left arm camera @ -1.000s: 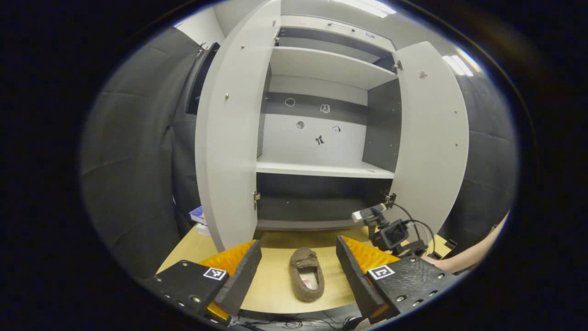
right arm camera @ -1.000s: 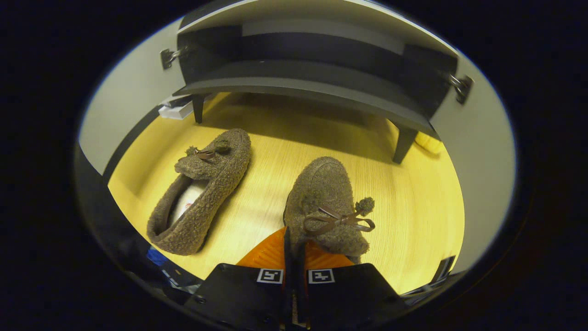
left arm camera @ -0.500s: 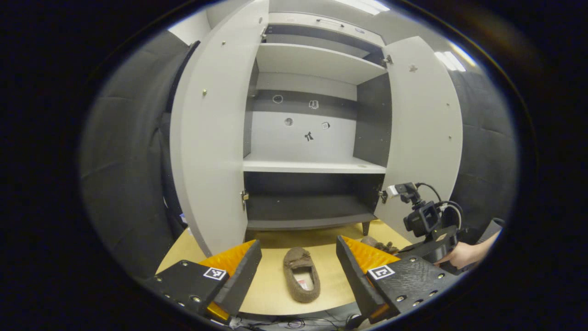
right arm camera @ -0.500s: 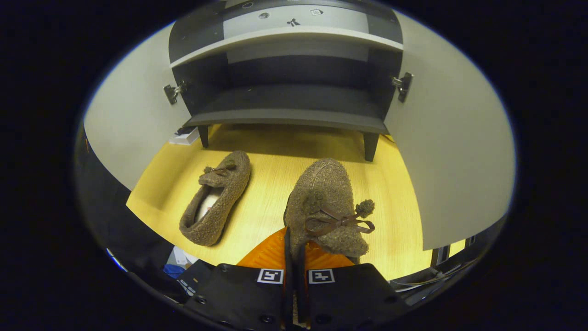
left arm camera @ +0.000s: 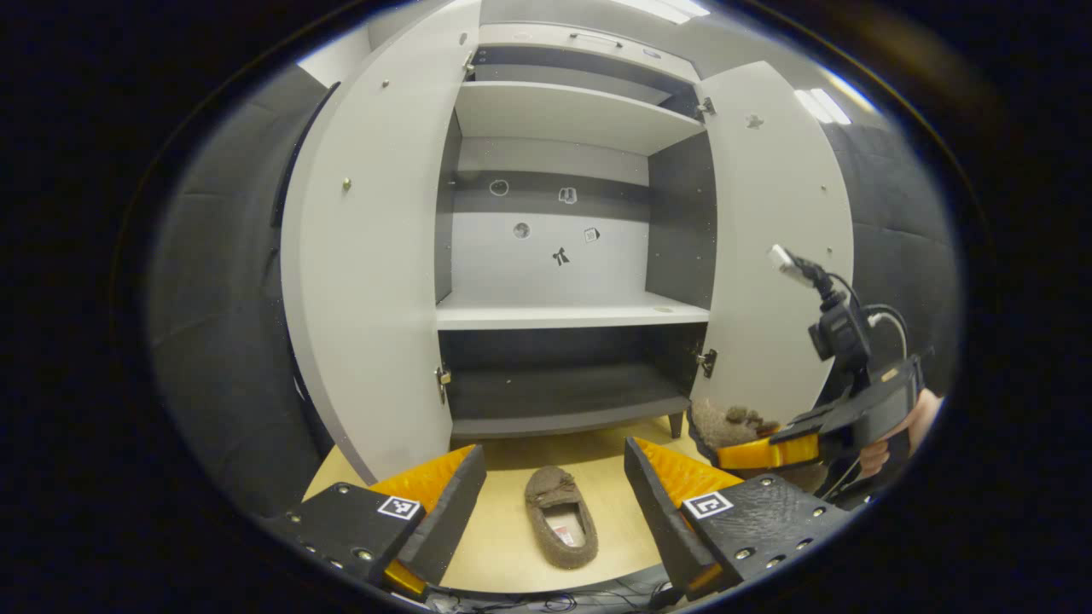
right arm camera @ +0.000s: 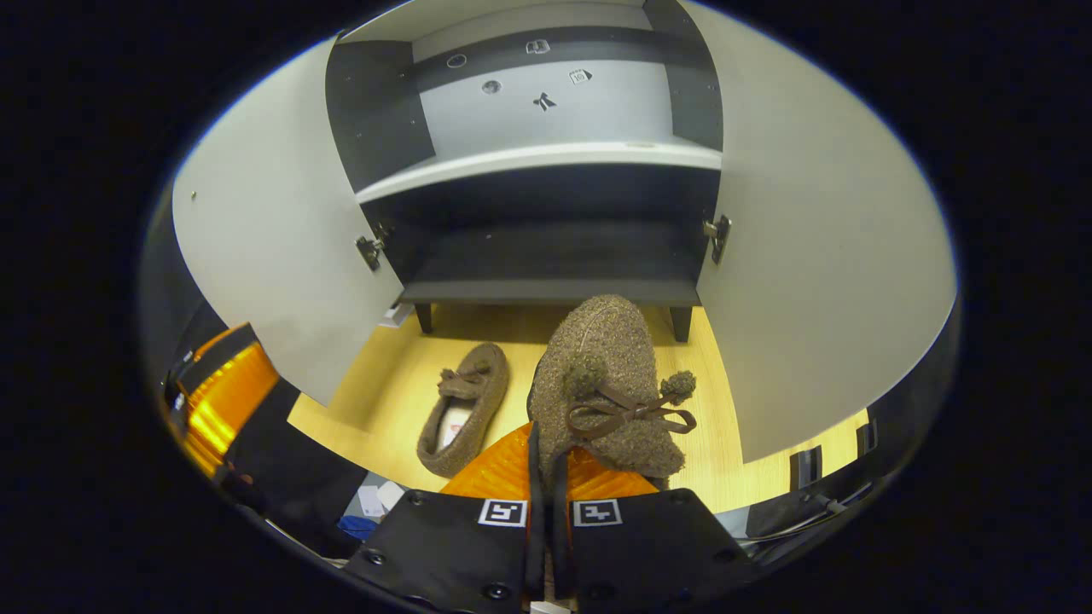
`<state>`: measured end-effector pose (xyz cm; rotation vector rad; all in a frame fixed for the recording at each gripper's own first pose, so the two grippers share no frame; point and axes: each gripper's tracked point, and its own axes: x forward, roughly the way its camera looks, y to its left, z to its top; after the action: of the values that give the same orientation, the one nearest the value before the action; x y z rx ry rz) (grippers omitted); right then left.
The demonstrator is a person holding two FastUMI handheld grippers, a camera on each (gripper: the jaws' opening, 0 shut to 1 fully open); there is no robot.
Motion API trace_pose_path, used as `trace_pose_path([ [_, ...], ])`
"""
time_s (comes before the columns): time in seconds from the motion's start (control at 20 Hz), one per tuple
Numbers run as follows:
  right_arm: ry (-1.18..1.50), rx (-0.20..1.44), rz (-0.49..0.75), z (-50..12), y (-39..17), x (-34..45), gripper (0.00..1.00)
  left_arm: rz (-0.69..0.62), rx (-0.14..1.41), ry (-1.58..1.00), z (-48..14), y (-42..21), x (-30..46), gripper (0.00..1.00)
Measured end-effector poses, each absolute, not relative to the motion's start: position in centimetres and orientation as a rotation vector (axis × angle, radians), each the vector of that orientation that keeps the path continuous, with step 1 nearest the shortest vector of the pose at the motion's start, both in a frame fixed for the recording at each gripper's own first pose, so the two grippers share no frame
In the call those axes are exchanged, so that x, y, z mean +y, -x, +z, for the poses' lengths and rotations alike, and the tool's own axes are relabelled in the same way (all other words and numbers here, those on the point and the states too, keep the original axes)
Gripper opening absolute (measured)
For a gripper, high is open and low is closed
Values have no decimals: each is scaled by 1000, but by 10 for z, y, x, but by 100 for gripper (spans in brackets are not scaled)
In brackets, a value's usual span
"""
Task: Grab one shoe with the right hand and put it into the shoe cabinet, grab the other shoe with the left hand and put it into the shoe cabinet; then close the right door with the right hand and the left door with the left hand.
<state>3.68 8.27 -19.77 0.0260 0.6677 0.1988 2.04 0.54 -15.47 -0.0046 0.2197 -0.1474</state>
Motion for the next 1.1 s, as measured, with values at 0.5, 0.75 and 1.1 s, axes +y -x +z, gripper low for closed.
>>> trace_pose_path([
  [0.5,24,438,298,-56,-97,107,6,-162,204,10,-150,-32,-3,100],
  [0.75,38,337,302,-2,-154,107,6,-122,179,7,-134,-48,-4,95],
  [1.1,16,250,282,45,-236,103,6,-60,165,38,-113,-67,1,95],
])
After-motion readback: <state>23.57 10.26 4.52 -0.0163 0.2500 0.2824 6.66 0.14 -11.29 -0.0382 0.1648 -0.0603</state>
